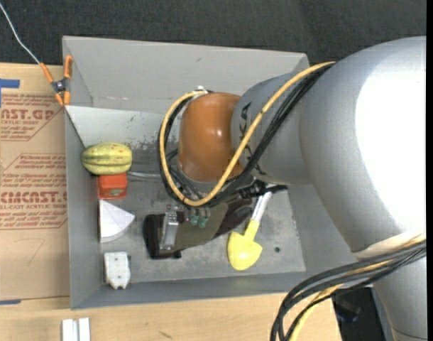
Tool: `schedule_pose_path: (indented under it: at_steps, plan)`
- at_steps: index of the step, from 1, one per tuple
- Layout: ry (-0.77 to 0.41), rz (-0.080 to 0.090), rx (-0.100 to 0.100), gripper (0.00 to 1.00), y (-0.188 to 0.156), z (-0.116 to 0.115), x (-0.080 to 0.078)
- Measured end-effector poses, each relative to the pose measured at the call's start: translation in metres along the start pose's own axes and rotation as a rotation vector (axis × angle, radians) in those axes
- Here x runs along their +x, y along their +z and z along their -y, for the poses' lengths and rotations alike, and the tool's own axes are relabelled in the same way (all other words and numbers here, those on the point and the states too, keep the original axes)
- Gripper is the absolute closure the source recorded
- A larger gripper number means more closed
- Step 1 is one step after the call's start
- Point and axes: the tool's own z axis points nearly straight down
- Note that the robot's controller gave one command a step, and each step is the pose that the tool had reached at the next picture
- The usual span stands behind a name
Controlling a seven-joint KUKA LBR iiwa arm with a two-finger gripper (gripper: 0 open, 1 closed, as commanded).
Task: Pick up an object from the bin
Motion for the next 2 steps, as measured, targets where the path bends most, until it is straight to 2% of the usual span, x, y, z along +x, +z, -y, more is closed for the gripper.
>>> schedule_pose_path:
  at_steps: [1,2]
  plan:
    - [0.019,-0.002,0.001,1.0,-0.0032,0.0009,0.0002]
    - [0.023,-0.001,0.001,1.0,-0.0127,0.0025,-0.0003]
